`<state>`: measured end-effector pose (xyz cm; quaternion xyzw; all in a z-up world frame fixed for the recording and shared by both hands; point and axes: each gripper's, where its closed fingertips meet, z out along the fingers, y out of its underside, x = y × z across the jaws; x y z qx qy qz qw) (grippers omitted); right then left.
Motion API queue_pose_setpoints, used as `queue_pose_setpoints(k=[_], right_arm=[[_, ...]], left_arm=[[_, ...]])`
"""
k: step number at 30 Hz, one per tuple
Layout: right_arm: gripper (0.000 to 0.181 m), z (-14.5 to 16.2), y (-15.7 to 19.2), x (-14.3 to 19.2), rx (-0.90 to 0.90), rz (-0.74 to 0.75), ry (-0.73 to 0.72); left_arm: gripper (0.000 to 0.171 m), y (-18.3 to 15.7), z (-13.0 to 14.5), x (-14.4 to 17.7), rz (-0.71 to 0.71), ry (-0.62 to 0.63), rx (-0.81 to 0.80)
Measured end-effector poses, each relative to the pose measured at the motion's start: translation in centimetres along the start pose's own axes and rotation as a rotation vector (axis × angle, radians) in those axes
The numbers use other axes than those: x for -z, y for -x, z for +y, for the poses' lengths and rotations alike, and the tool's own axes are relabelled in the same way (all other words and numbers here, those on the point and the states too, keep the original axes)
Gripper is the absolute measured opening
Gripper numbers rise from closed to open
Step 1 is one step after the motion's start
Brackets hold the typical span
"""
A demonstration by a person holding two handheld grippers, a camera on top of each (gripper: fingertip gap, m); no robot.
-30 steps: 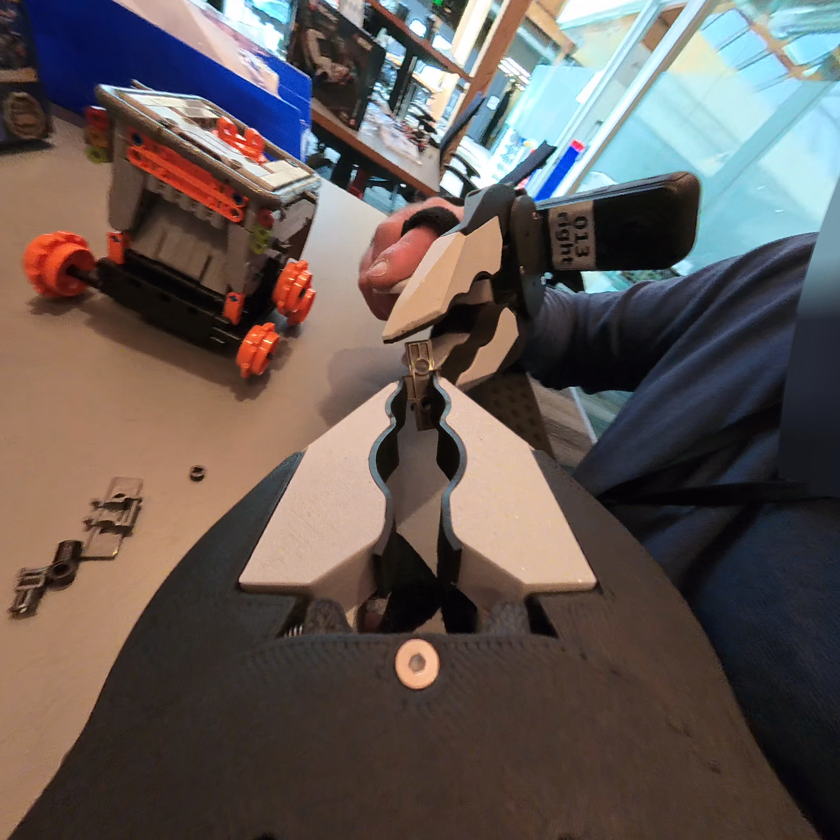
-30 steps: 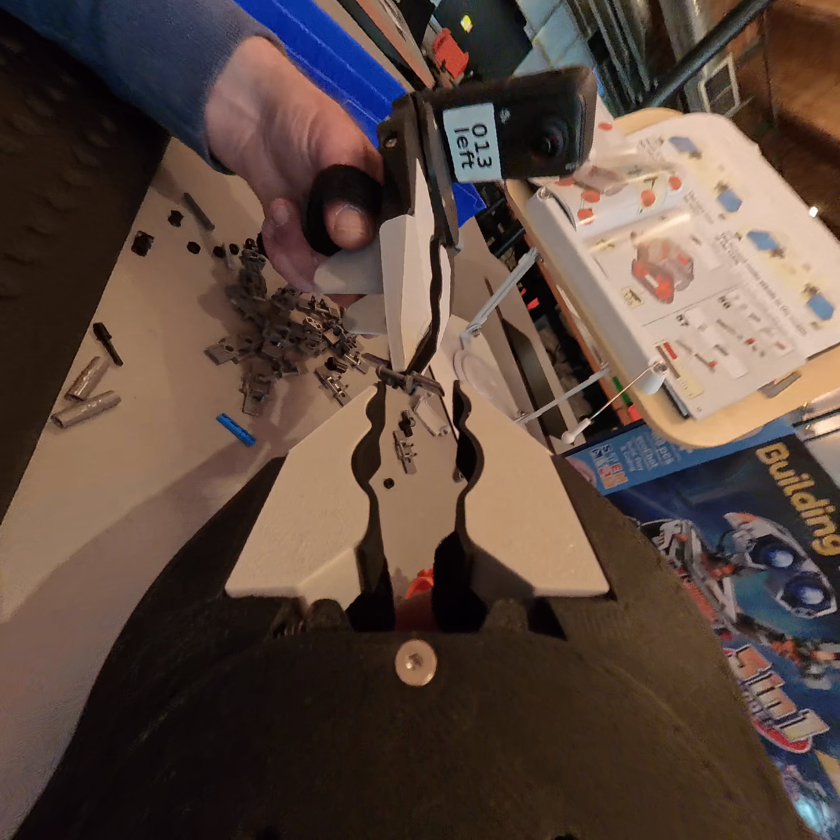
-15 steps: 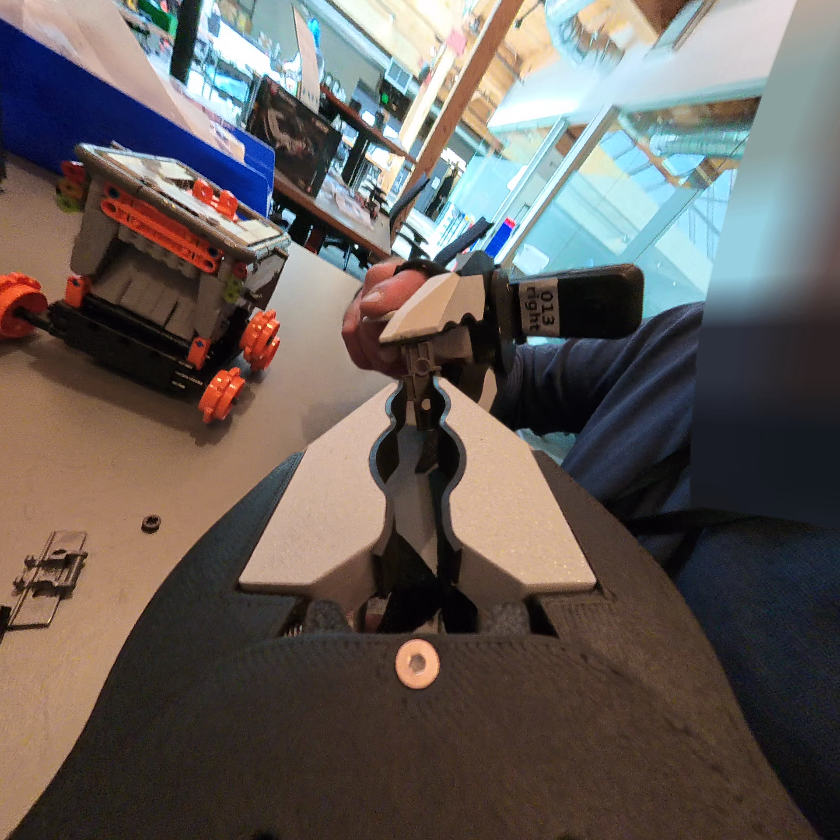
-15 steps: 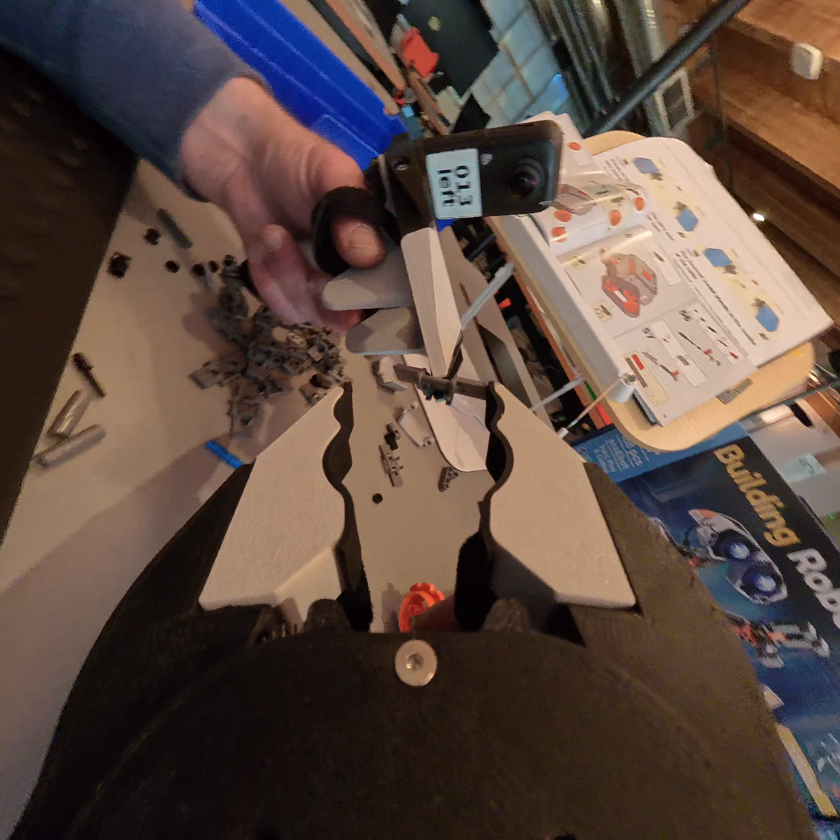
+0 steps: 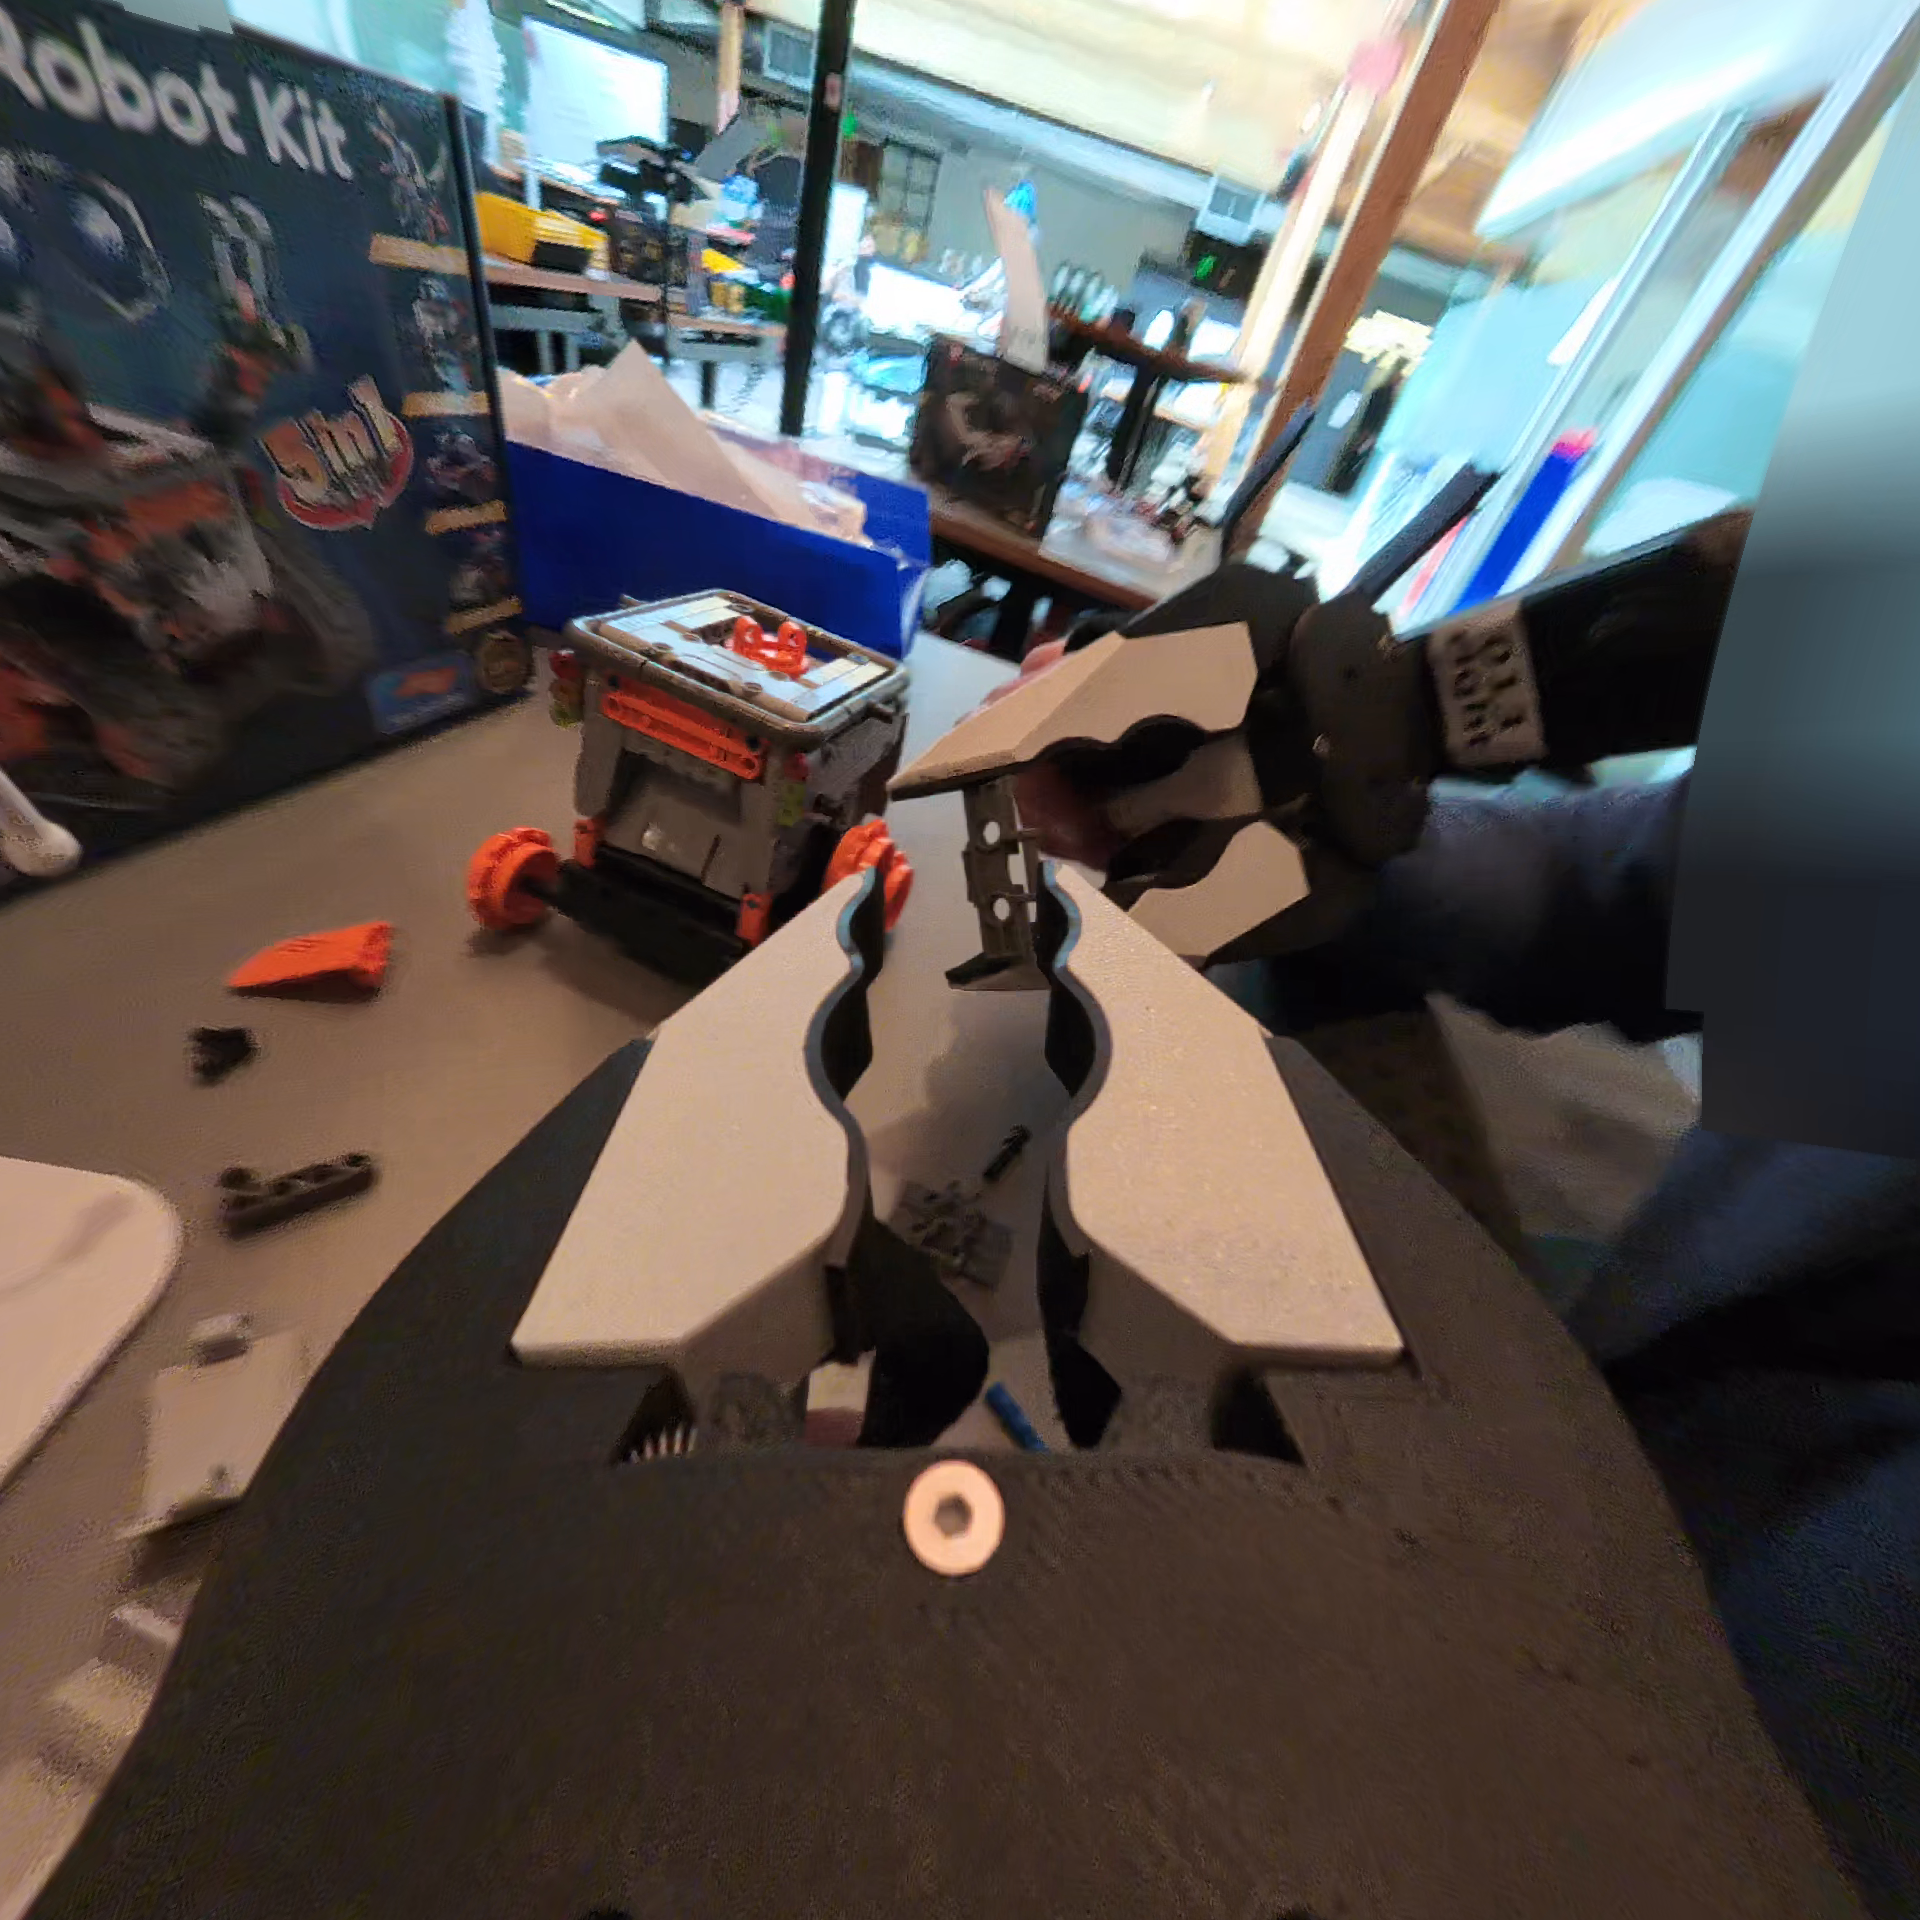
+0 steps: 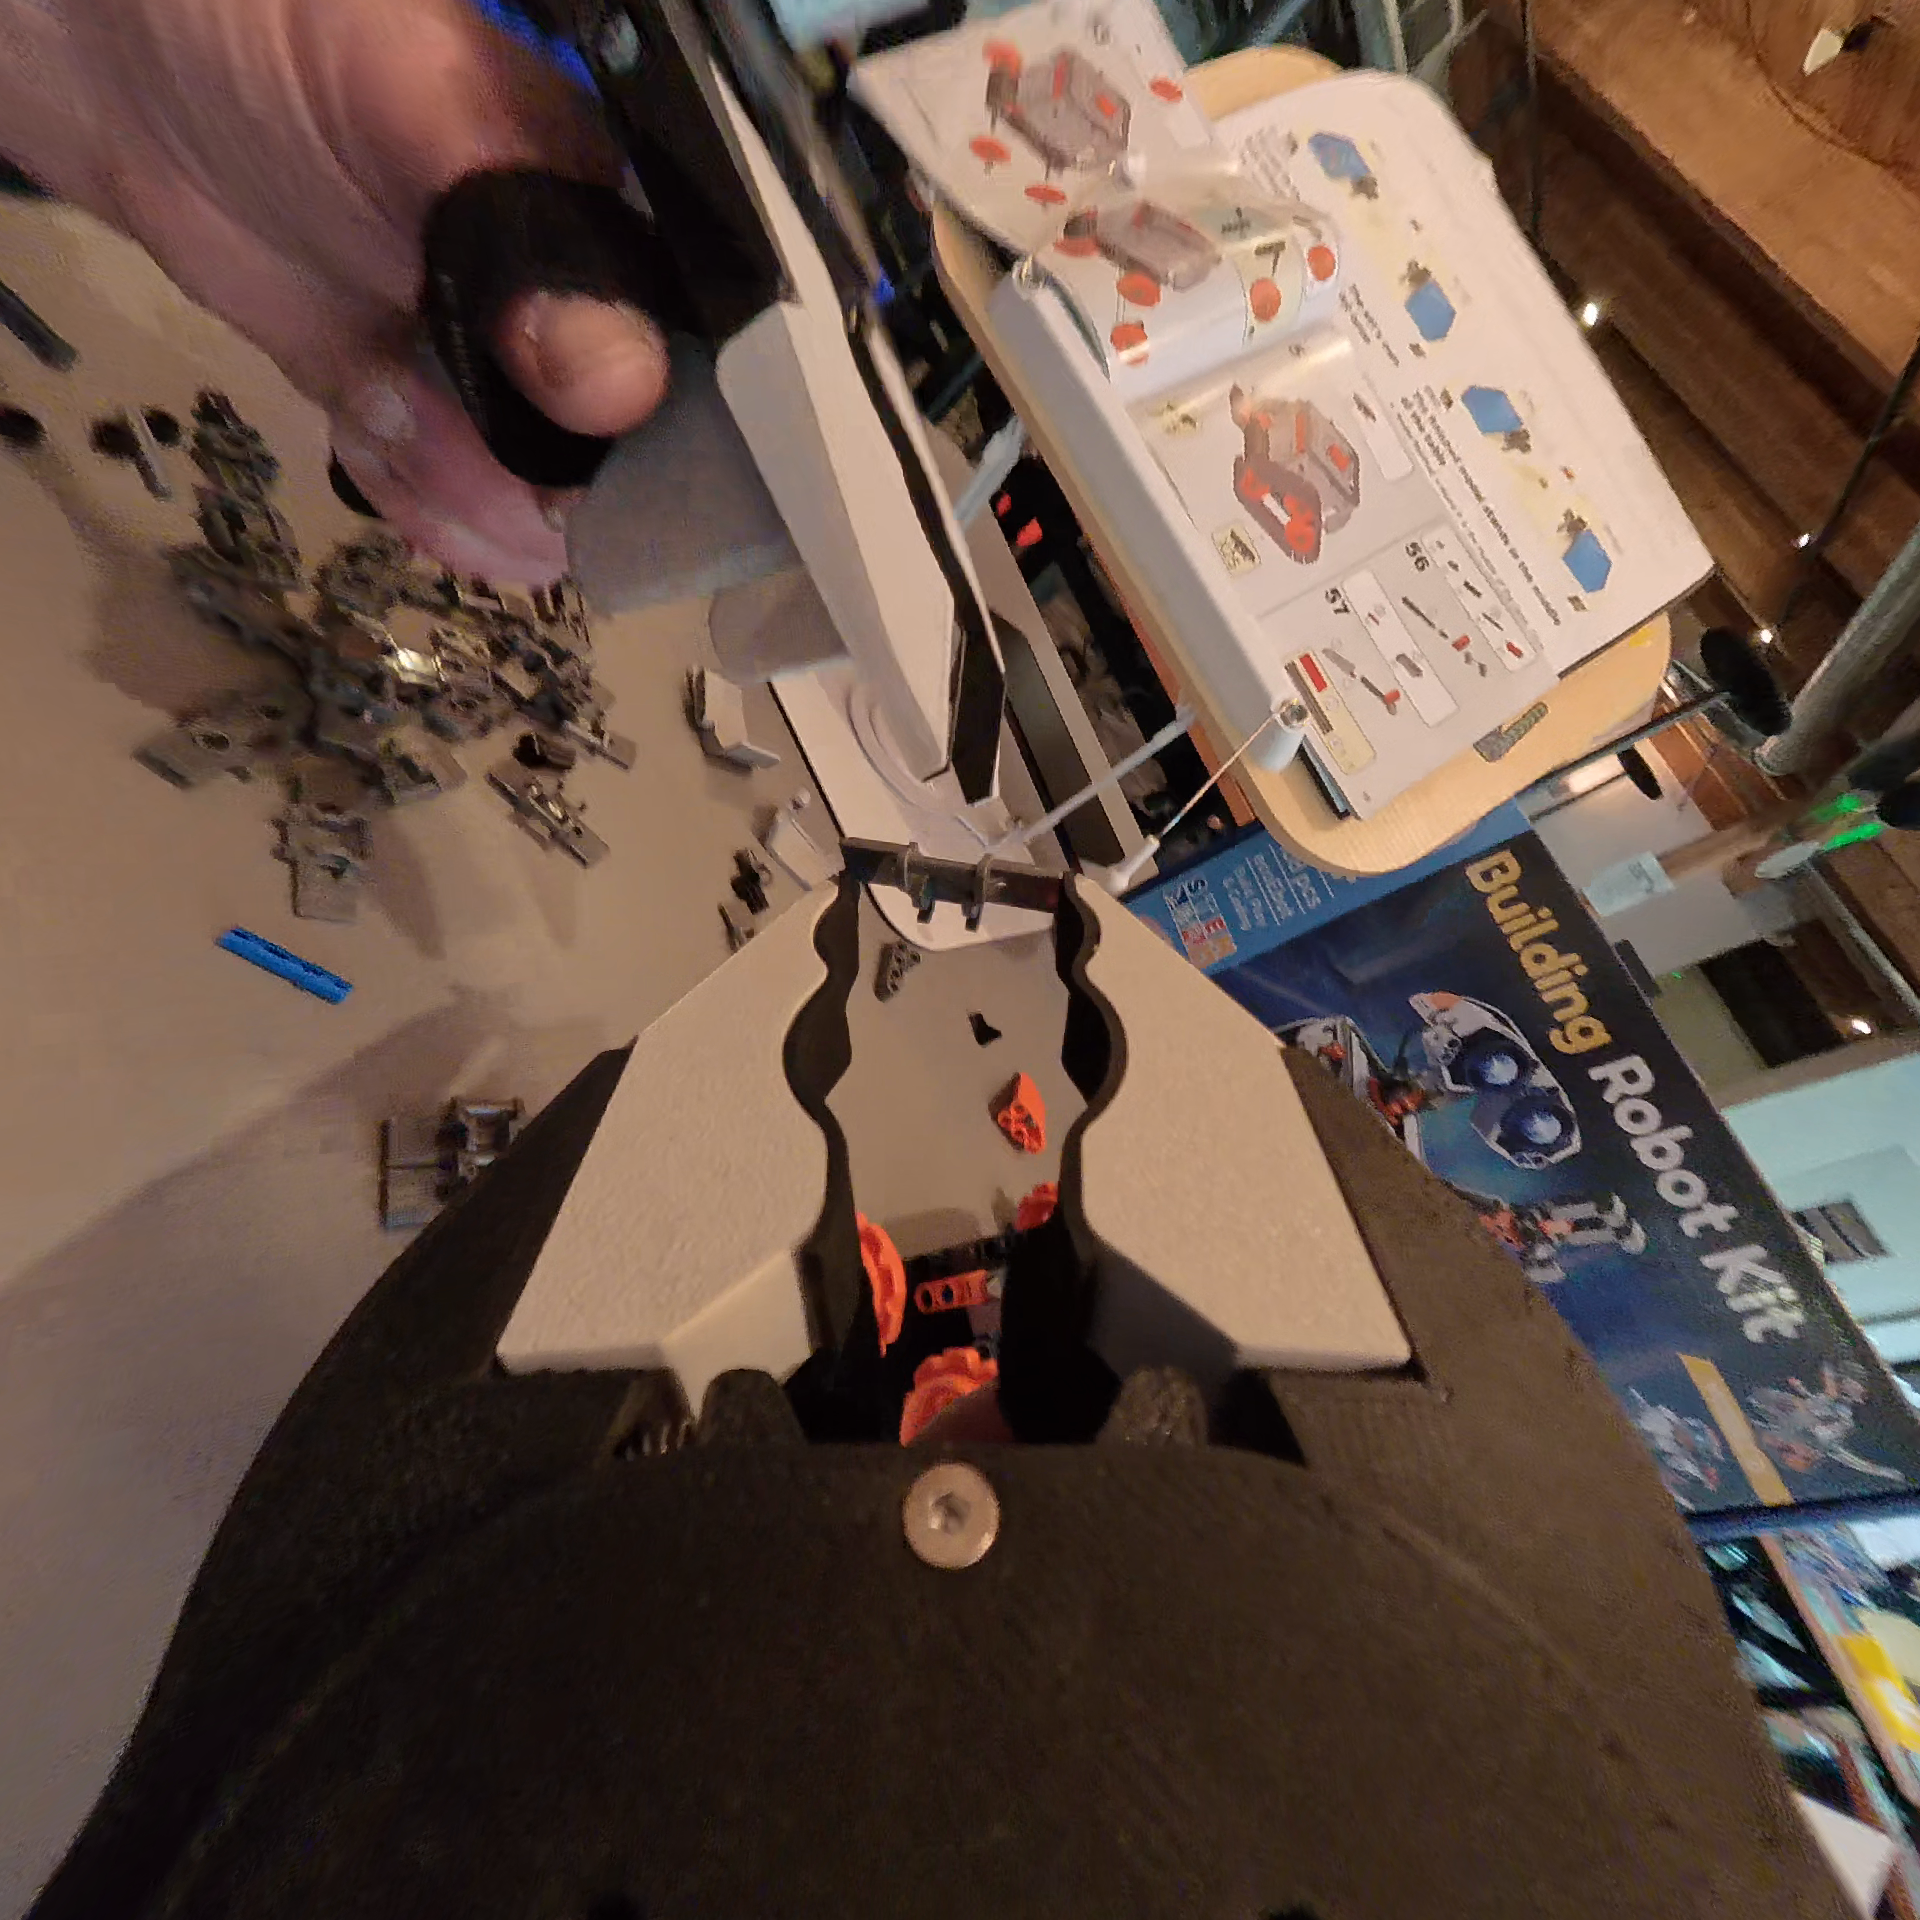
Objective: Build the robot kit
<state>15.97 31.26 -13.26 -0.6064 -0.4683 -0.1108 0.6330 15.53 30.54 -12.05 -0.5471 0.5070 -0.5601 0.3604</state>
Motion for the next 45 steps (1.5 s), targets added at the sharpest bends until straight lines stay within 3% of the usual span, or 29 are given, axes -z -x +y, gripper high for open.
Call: queue_pose_setpoints(k=[4, 6, 10, 16, 19, 24, 28, 33, 38, 43, 45], right_arm=[[0.035, 0.4, 0.4, -0.4, 0.083, 0.032, 0.08], [0.035, 0.6, 0.2, -0.5, 0.115, 0.059, 0.112], [0.023, 0.6, -0.5, -0.1, 0.123, 0.085, 0.117], [0.025, 0.0, -0.7, 0.3, 0.057, 0.06, 0.061], [0.031, -0.6, -0.9, 0.6, 0.014, 0.051, 0.009], [0.045, -1.0, -1.1, 0.4, 0.108, 0.131, 0.027], [0.054, -1.1, -0.9, 0.1, 0.029, 0.123, 0.027], [0.04, -0.4, -1.9, 0.0, -0.047, 0.158, 0.058], [0.039, -0.2, -2.1, 0.2, -0.052, 0.148, 0.055], [0.039, 0.8, -1.3, 0.4, -0.114, -0.002, 0.089], [0.039, 1.9, -0.1, 0.8, -0.131, -0.119, 0.134]], left_arm=[[0.022, -0.1, 1.1, -1.2, -0.207, 0.123, -0.291], [0.018, -0.1, 1.2, -1.4, -0.257, 0.142, -0.334], [0.006, -0.4, 1.0, -1.5, -0.239, 0.122, -0.322], [0.005, -0.9, 0.3, -1.3, -0.072, 0.03, -0.087], [0.002, -0.9, -0.5, -1.0, 0.003, -0.047, 0.05], [0.002, -0.2, -1.2, -0.9, 0.058, -0.14, 0.238], [0.002, -0.2, -1.7, -1.1, 0.032, -0.194, 0.246], [0.002, -0.6, -1.6, -1.8, 0.038, -0.223, 0.281], [0.002, -0.5, -1.6, -2.1, 0.015, -0.235, 0.293], [0.019, 1.0, -0.2, -1.9, -0.085, -0.089, 0.206], [0.013, 1.7, 0.2, -1.0, -0.142, -0.012, 0.088]])
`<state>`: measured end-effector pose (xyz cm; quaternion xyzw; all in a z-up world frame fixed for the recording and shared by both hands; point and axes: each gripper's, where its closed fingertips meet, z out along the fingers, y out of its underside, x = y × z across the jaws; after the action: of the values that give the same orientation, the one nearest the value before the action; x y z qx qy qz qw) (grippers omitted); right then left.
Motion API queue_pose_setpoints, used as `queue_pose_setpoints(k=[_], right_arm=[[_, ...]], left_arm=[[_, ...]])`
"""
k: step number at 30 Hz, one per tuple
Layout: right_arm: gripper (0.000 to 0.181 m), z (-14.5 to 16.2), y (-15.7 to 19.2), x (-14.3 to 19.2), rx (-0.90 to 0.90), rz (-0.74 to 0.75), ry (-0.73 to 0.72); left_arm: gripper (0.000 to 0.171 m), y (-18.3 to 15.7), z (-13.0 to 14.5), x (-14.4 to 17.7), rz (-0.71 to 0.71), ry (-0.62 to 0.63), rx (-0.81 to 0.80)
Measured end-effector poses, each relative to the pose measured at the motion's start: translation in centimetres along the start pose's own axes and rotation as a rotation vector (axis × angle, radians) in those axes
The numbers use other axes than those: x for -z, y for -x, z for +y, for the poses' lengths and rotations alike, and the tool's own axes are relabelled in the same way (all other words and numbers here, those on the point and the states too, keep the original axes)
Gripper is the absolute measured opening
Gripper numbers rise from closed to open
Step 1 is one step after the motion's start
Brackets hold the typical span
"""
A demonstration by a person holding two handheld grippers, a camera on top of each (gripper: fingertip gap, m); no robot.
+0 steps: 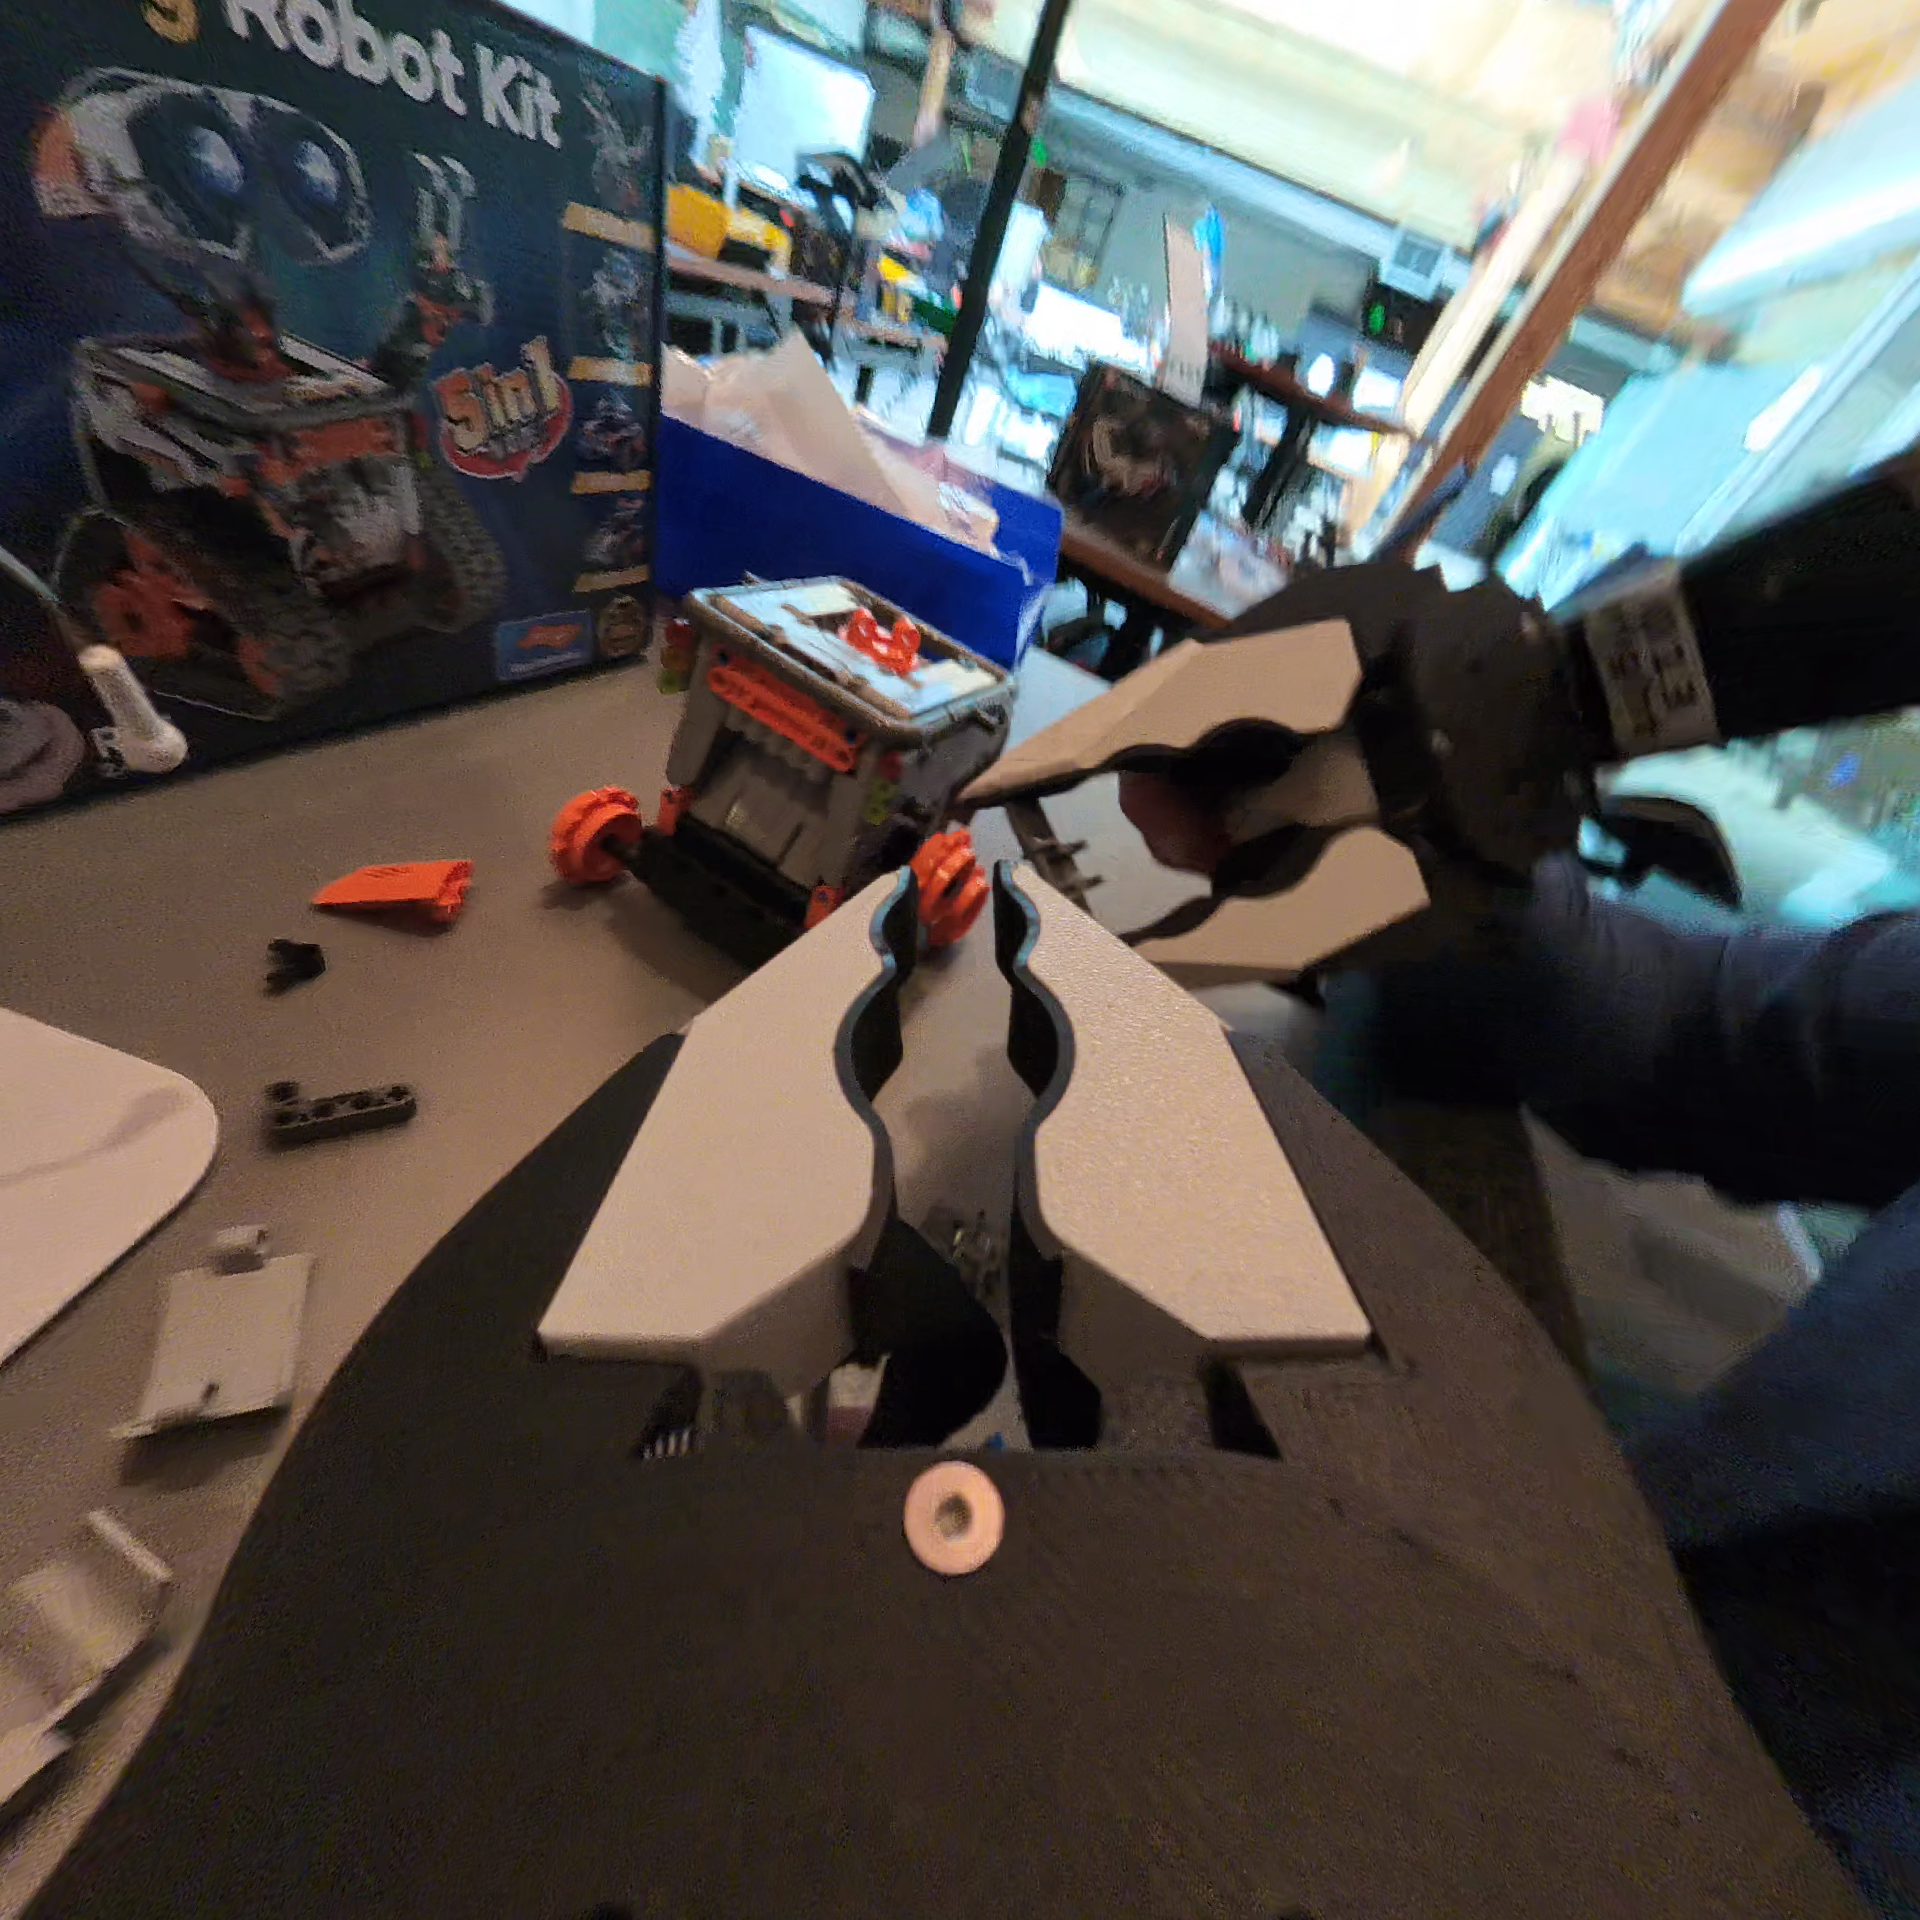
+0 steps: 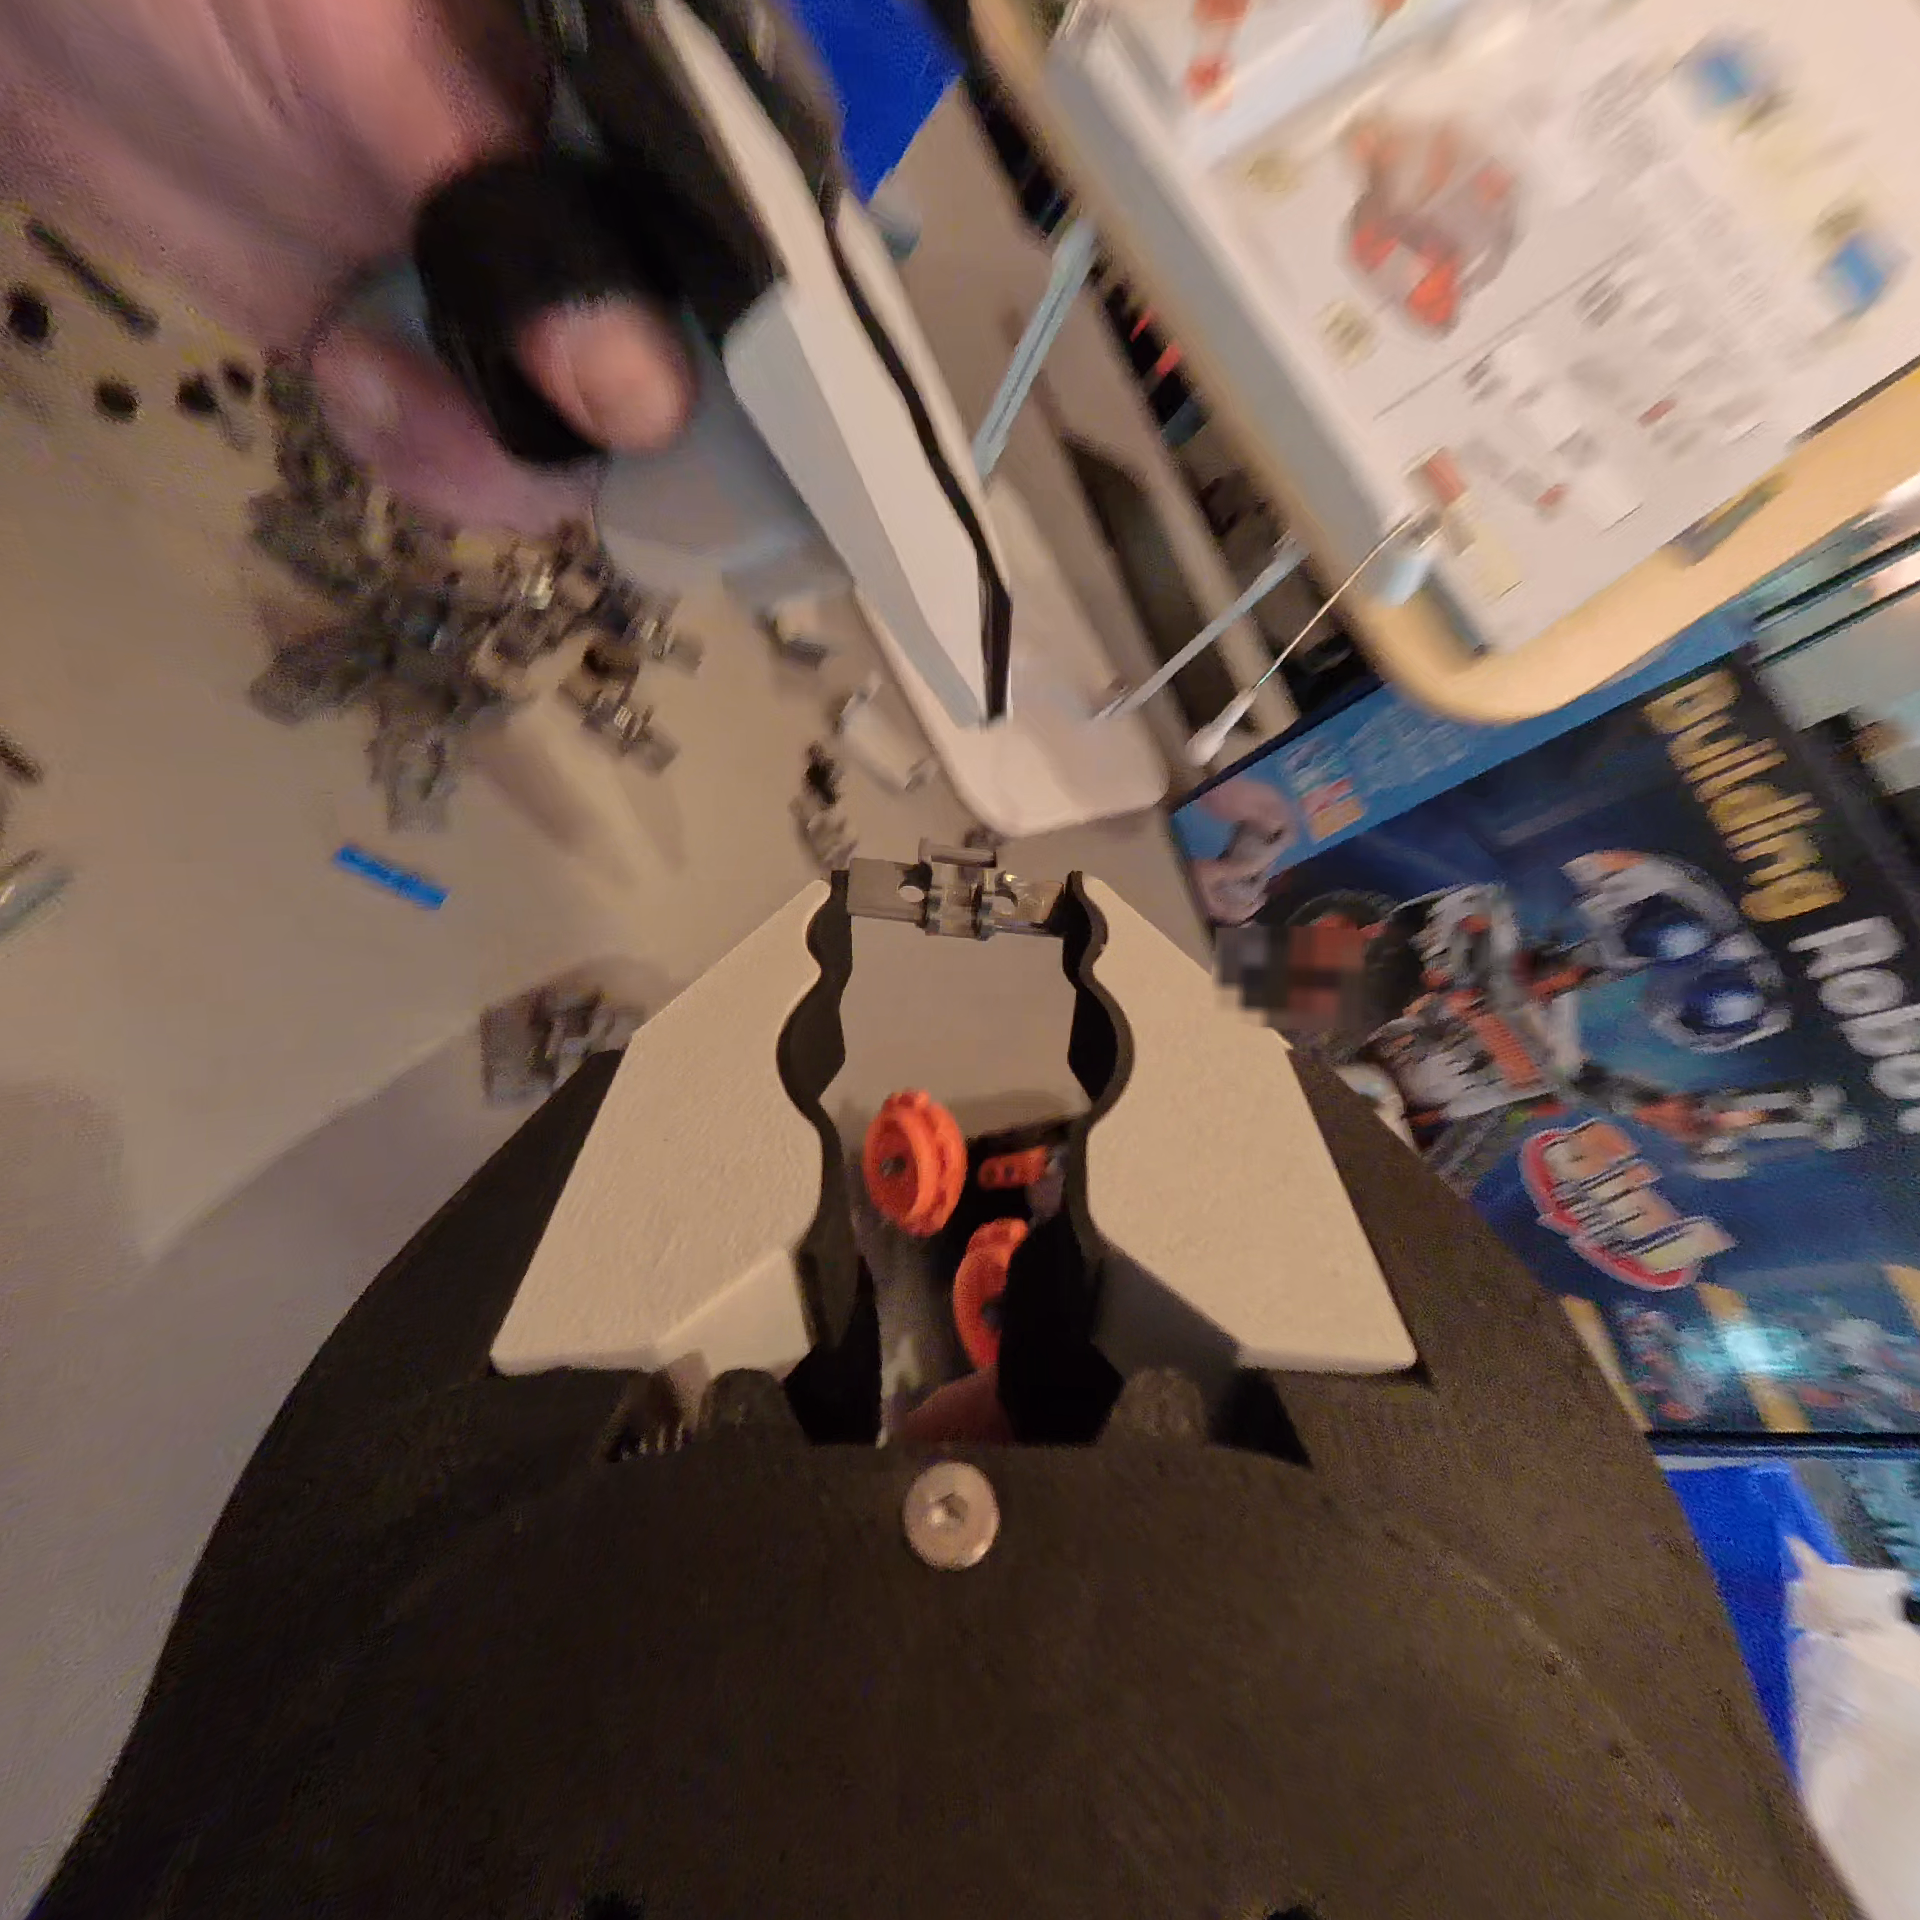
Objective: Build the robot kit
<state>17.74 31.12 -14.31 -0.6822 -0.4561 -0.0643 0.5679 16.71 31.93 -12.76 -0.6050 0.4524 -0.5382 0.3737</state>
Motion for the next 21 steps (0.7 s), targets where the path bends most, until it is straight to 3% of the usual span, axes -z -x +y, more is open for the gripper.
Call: queue_pose_setpoints(k=[2, 4, 7, 14, 21], right_arm=[[0.039, 1.5, 1.8, 0.0, -0.045, -0.164, 0.058], [0.039, 2.9, 4.2, 0.1, -0.051, -0.33, 0.113], [0.039, 5.1, 7.0, 0.2, -0.024, -0.487, 0.208], [0.039, 7.4, 9.4, -0.6, -0.024, -0.606, 0.328], [0.039, 7.4, 10.1, -0.7, -0.042, -0.653, 0.362]], left_arm=[[0.012, -0.3, 2.3, 0.2, 0.016, 0.183, -0.119], [0.008, -1.4, 4.3, 0.3, 0.063, 0.287, -0.255], [0.009, -0.8, 6.6, 0.3, 0.013, 0.392, -0.441], [0.018, -2.0, 10.9, -1.0, 0.115, 0.511, -0.699], [0.019, -1.9, 12.6, -1.6, 0.098, 0.56, -0.892]])
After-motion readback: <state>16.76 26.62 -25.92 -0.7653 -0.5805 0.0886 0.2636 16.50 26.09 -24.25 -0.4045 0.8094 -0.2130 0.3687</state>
